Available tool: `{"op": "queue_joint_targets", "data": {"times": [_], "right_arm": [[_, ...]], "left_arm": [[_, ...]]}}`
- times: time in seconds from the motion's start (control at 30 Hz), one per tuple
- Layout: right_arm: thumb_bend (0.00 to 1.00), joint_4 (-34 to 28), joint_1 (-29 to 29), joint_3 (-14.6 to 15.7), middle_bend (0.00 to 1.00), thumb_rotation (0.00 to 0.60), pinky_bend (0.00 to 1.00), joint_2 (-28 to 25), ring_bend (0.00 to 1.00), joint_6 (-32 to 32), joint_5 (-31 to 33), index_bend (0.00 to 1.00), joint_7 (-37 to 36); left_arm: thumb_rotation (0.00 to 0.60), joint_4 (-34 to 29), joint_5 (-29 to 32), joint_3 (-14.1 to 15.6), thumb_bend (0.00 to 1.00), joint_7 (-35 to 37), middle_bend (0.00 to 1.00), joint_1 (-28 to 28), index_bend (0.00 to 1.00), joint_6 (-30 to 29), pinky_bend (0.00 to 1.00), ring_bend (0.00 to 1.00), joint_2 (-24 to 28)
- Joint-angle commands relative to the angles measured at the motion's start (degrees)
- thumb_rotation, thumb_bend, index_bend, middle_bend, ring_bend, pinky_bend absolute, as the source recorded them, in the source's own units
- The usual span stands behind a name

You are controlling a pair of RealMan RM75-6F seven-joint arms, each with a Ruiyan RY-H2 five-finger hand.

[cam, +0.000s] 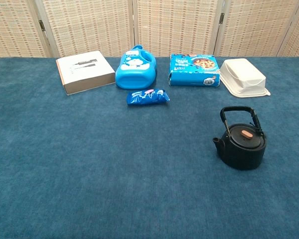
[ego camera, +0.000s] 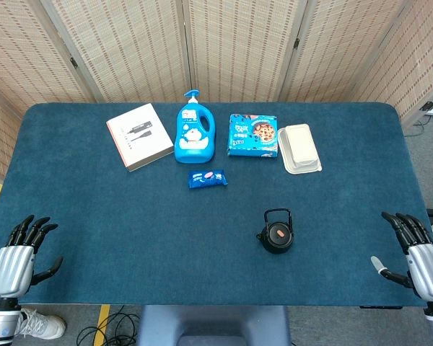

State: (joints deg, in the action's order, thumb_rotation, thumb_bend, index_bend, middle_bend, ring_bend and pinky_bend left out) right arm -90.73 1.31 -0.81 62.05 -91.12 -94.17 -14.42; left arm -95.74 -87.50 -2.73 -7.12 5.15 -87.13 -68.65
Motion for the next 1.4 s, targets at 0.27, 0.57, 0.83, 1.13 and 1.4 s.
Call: {"op": "queue_joint_targets", "data": {"times": [0.27, 0.57, 0.83, 1.13, 1.4], "right_arm": [[0.20, -0.17, 0.22, 0.24, 0.18, 0.600, 0.11, -0.25, 0.10, 0.47, -0.08, 0.10, 0.20], [0.20, -2.50, 2.01, 0.99, 0.18, 0.600, 0.11, -2.20, 0.10, 3.90, -1.04, 0.10, 2.30], [0.20, -8.57, 8.15, 0.91, 0.17, 0.600, 0.11, -6.20, 0.10, 14.76, -0.35, 0.09, 5.88], [0.25, -12.15, 17.28, -1.65, 0.15, 0.600, 0.11, -6.47, 0.10, 28.34, 3.41, 0.06, 8.64], [0.37, -11.40, 23.96, -3.98, 0.19, 0.600, 0.11, -4.46, 0.10, 38.00, 9.59, 0.06, 9.96]], "left_arm": [[0.600, 0.02, 0.18, -0.12, 0.32, -0.20, 0.18, 0.10, 0.25, 0.01, 0.15, 0.08, -0.21], [0.600, -0.23, 0.14, -0.20, 0.32, 0.01, 0.18, 0.14, 0.25, -0.11, 0.15, 0.08, 0.11], [0.600, -0.25, 0.30, 0.18, 0.32, 0.25, 0.18, -0.10, 0.25, 0.03, 0.15, 0.08, 0.27], [0.600, 0.22, 0.81, 0.54, 0.32, 0.99, 0.18, -0.65, 0.25, -0.02, 0.15, 0.08, 0.61], [0.600, 0.66, 0.95, 0.72, 0.32, 1.35, 0.18, -0.80, 0.25, 0.16, 0.15, 0.08, 0.50]]}}
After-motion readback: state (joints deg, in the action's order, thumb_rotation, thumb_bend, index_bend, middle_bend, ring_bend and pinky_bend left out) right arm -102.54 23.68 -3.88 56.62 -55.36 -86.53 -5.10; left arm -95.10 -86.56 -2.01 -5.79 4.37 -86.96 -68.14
